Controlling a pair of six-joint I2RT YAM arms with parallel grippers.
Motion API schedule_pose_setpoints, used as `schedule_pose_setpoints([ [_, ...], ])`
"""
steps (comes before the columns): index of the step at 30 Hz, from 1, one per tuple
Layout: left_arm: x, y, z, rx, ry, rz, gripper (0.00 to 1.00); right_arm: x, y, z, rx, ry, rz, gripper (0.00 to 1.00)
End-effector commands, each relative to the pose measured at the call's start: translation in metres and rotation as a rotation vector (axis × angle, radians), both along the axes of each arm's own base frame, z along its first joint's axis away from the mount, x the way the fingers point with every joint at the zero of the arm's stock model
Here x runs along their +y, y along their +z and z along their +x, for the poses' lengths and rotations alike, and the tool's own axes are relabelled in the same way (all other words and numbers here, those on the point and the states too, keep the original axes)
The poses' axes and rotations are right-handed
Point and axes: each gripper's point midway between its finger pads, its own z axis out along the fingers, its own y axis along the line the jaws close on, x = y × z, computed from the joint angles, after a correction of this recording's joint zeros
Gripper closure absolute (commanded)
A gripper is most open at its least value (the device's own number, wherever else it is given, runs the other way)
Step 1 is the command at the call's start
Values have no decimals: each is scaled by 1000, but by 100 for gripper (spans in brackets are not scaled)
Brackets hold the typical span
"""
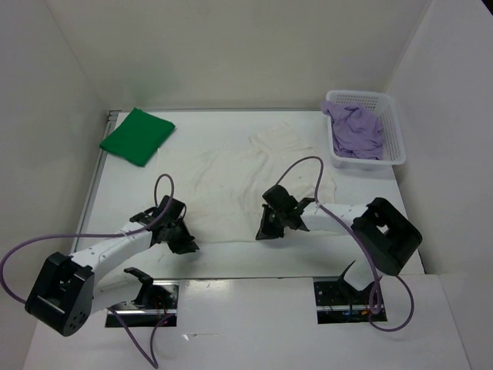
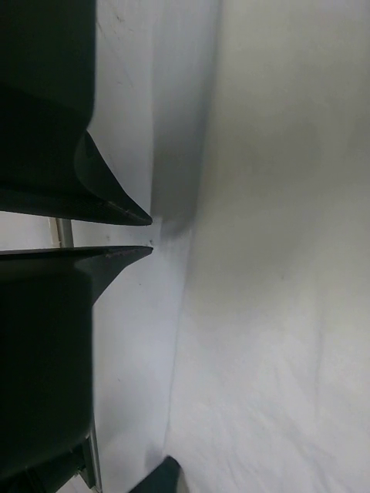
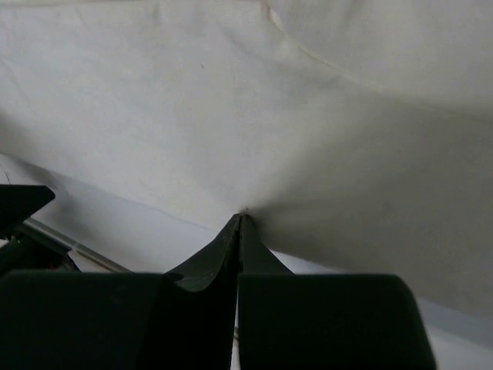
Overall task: Fold and stack the t-shirts
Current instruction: Fold the flattened tshirt in 1/3 of the way
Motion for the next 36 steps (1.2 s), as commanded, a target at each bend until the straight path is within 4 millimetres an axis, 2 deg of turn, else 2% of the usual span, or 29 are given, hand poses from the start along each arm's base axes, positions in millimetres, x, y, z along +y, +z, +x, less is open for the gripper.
schedule_pose_setpoints([
  [1, 6, 0, -13, 51, 26, 13, 77, -5, -5, -45, 111, 24, -39, 100],
  [3, 4, 3, -10, 41, 26, 8, 77, -5, -4, -57, 130, 42, -53, 100],
  [4, 3, 7, -8, 38, 26, 7, 77, -3, 4, -54, 100, 42, -54, 100],
  [7, -2, 32, 8, -14, 2, -13, 77, -5, 26, -29, 30, 31, -64, 91],
  [8, -1, 47, 19, -67, 1, -10, 77, -1, 43, -14, -29, 41, -47, 90],
  [9, -2, 72, 40, -145, 8, 3, 77, -8, 48, -3, -33, 20, -55, 89],
  [10, 1, 84, 52, -182, 25, -3, 77, -6, 62, 9, -71, 11, -42, 89],
  [12, 2, 95, 70, -227, 28, -16, 77, -16, 67, 22, -103, -6, -56, 87],
  [13, 7, 88, 73, -212, 40, -16, 77, -19, 70, 26, -115, -22, -56, 87],
  [14, 5, 80, 71, -195, 31, -29, 77, -29, 65, 26, -119, -35, -80, 87],
  [16, 2, 60, 70, -159, 37, -37, 77, -49, 52, 34, -106, -97, -114, 97],
  [17, 5, 45, 62, -123, 37, -24, 77, -62, 42, 32, -100, -125, -135, 99],
  [19, 8, 33, 62, -115, 53, -5, 77, -87, 30, 35, -99, -203, -181, 100],
  [20, 9, 29, 58, -103, 53, -1, 77, -91, 27, 37, -102, -218, -189, 100],
  [21, 10, 24, 58, -95, 53, 2, 77, -94, 27, 40, -107, -251, -199, 100],
  [23, 10, 14, 52, -59, 49, 6, 77, -100, 15, 32, -74, -270, -223, 100],
  [26, 10, -7, 31, 21, 40, -15, 77, -108, -2, 20, -26, -310, -247, 100],
  [28, 9, -18, 17, 63, 45, -34, 77, -110, -2, 19, -26, -333, -250, 100],
  [29, 12, -28, 0, 109, 43, -31, 75, -113, -4, 15, -12, -344, -254, 100],
  [32, 9, -24, -15, 140, 38, -38, 73, -107, -8, -4, 45, -342, -204, 100],
  [33, 8, -24, -20, 146, 40, -40, 73, -109, -14, -15, 78, -353, -202, 100],
  [34, 8, -19, -17, 129, 70, -42, 73, -105, -12, -21, 87, -347, -177, 100],
  [36, 11, -25, -31, 176, 92, -41, 73, -104, -20, -43, 136, -350, -172, 100],
])
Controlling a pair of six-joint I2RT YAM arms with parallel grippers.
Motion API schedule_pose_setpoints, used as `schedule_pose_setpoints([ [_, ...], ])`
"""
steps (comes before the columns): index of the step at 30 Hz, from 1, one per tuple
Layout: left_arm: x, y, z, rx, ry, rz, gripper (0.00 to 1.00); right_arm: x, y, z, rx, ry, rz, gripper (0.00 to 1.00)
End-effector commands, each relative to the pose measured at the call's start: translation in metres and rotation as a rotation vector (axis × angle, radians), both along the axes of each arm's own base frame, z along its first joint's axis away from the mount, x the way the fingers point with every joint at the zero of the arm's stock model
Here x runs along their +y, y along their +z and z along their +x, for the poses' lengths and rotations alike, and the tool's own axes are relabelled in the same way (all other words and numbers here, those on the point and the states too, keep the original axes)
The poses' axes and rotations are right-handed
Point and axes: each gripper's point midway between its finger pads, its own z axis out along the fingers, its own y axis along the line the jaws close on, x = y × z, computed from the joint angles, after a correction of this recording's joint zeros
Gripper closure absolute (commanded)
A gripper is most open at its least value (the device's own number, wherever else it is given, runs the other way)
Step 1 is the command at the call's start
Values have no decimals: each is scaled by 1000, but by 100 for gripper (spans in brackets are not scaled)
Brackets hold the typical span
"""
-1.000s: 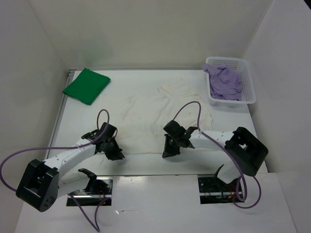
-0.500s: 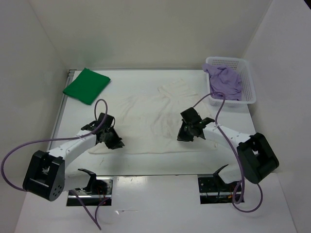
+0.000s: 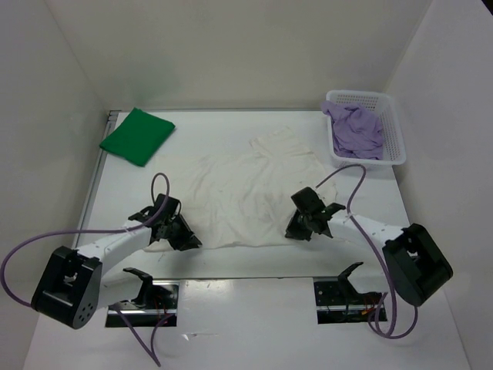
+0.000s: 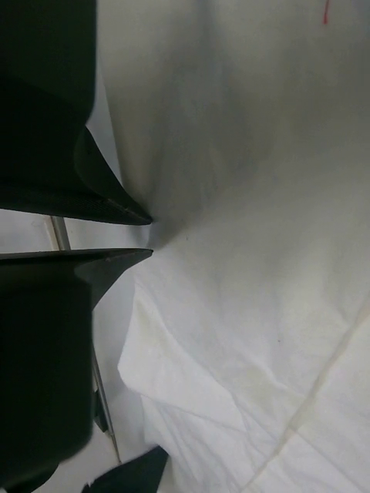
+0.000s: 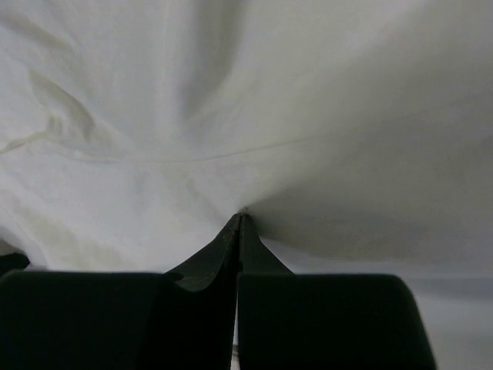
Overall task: Fold and stack the t-shirts
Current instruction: Fold the flattened tshirt in 1/3 of the way, then grap the side of the flattened tshirt furthest away from the robot with both arms
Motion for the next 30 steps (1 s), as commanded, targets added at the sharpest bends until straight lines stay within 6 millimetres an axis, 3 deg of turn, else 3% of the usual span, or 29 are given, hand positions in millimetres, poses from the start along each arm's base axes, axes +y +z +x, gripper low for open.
schedule_pose_setpoints([
  [1, 13, -22, -51, 185, 29, 53, 73, -1, -15, -52, 138, -11, 31, 100],
  [3, 11, -23, -56, 189, 20, 50, 73, 0, -17, -71, 168, -15, 54, 100],
  [5, 7, -8, -45, 158, 4, 43, 75, 2, -4, -73, 144, -26, 106, 100],
  [6, 15, -3, -40, 155, -1, 103, 75, 2, 4, -74, 124, -24, 122, 100],
  [7, 17, 11, -23, 105, 0, 121, 75, 3, 13, -68, 100, -34, 141, 98],
  [8, 10, 47, 15, -18, -35, 132, 75, 4, 28, -53, 53, -51, 167, 97],
  [10, 14, 74, 49, -118, -66, 209, 75, 7, 56, -31, -24, -20, 204, 91],
  [11, 9, 102, 76, -201, -61, 213, 75, 2, 65, -17, -53, -41, 210, 90],
  [15, 28, 131, 143, -372, 0, 202, 73, 1, 97, 29, -174, 32, 183, 83],
  [16, 53, 130, 159, -378, 69, 213, 73, 7, 106, 45, -197, 62, 172, 87],
  [17, 65, 119, 171, -361, 79, 222, 73, 7, 108, 56, -229, 107, 146, 90],
  [19, 94, 126, 206, -426, 142, 263, 80, 17, 123, 78, -283, 157, 147, 100],
  [20, 105, 115, 221, -426, 144, 314, 83, 21, 114, 85, -261, 182, 134, 100],
  [22, 129, 106, 246, -421, 200, 393, 88, 25, 122, 104, -309, 208, 111, 100],
  [23, 133, 102, 254, -423, 201, 419, 88, 27, 114, 111, -294, 216, 101, 100],
  [24, 140, 99, 263, -427, 221, 452, 88, 33, 122, 119, -322, 238, 108, 100],
  [25, 150, 84, 269, -396, 228, 475, 88, 36, 122, 124, -325, 244, 117, 100],
  [26, 159, 88, 280, -405, 253, 492, 87, 38, 114, 128, -306, 253, 106, 100],
  [27, 162, 86, 287, -408, 263, 506, 83, 42, 120, 134, -329, 271, 115, 100],
  [28, 169, 75, 293, -390, 274, 518, 77, 43, 118, 136, -330, 271, 115, 99],
  [29, 177, 71, 296, -382, 282, 536, 66, 46, 120, 143, -345, 279, 113, 99],
  [30, 181, 76, 304, -395, 294, 548, 62, 43, 117, 145, -337, 271, 109, 97],
])
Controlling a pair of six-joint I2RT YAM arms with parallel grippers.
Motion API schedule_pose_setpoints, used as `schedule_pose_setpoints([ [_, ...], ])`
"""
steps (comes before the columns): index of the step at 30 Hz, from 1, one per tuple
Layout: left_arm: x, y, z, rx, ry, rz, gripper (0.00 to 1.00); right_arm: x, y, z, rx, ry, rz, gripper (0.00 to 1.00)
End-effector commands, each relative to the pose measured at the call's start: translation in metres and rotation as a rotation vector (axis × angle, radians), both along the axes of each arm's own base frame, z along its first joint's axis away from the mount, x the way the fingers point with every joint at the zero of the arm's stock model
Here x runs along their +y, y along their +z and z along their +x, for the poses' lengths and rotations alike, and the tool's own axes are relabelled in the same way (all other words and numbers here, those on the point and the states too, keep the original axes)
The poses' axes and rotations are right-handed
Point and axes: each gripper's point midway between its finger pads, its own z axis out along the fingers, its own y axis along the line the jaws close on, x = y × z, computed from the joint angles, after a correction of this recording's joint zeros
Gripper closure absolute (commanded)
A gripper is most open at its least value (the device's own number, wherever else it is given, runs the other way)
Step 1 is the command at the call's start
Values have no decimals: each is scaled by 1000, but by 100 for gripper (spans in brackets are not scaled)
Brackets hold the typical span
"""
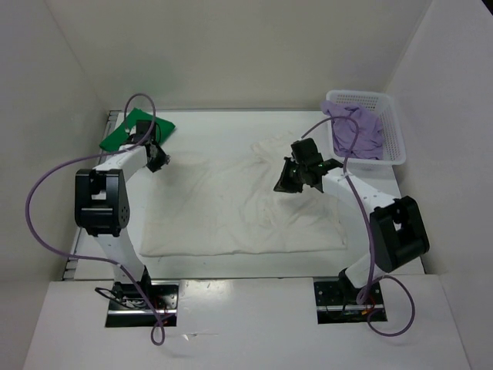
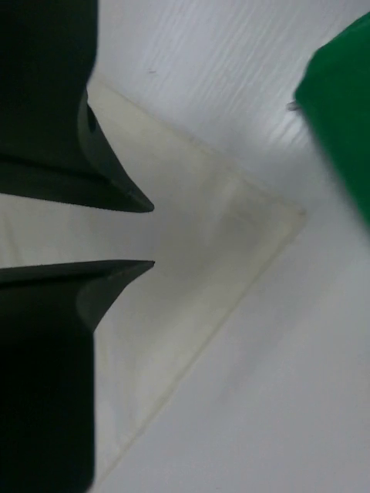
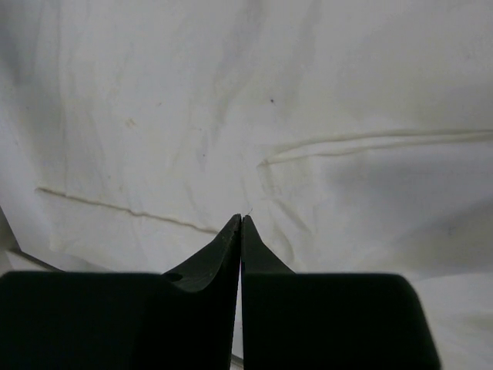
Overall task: Fold and stack the t-shirts
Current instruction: Grap the side of the flattened tshirt furthest away from the robot with both arms
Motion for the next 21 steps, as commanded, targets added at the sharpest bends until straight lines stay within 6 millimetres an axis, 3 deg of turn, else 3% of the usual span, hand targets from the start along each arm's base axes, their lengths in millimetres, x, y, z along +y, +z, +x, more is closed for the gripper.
schedule_pose_setpoints([
  [1, 36, 15, 37, -84, 64, 94, 58, 7, 24, 30, -123, 48, 13, 95],
  [5, 61, -4, 47, -50, 119, 89, 48, 6, 21, 42, -122, 45, 13, 93],
  [7, 63, -2, 57, -62, 110, 97, 45, 8, 21, 44, -126, 66, 9, 90],
  [9, 63, -14, 55, -27, 90, 108, 45, 10, 21, 47, -124, 72, 16, 90],
  [16, 60, -13, 66, -52, 75, 88, 48, 16, 12, 53, -111, 94, 22, 89],
  [21, 55, -19, 63, -45, 49, 72, 51, 18, 1, 53, -90, 101, 23, 89],
])
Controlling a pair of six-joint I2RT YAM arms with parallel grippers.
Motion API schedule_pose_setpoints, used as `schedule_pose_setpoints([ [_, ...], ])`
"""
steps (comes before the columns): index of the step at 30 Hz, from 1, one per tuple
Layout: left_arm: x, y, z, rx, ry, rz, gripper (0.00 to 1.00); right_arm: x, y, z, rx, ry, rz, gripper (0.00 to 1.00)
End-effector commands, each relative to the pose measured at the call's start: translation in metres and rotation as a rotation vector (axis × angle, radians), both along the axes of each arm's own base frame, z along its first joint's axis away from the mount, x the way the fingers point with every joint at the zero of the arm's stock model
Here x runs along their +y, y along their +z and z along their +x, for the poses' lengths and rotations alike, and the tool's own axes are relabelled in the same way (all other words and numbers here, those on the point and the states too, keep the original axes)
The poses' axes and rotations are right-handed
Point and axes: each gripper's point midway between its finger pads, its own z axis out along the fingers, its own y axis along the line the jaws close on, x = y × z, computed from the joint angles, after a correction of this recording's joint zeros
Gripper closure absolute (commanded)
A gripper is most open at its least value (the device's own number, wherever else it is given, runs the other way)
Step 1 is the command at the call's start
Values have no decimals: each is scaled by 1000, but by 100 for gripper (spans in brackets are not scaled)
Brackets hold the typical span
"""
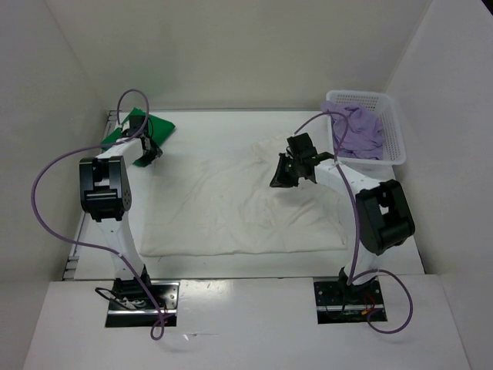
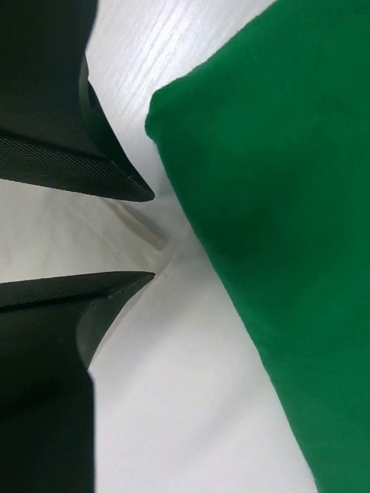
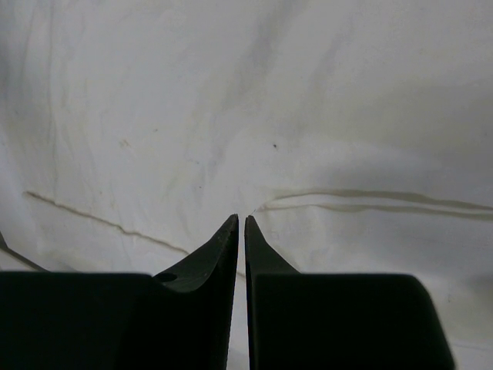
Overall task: Fold and stack the t-shirts
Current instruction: Grap the side of the flattened tshirt furthest away from the robot with both arms
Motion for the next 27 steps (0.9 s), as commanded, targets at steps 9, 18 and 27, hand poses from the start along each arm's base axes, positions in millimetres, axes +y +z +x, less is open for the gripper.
schedule_pose_setpoints([
  [9, -4, -4, 13, -30, -48, -5, 66, 13, 28, 35, -110, 14, 35, 87],
  [18, -8, -6, 21, -23, -57, -6, 81, 16, 45, 55, -155, 11, 45, 84],
  [27, -12, 16, 26, -79, -75, -21, 100, -31, 52, 152, -271, -152, -81, 63],
])
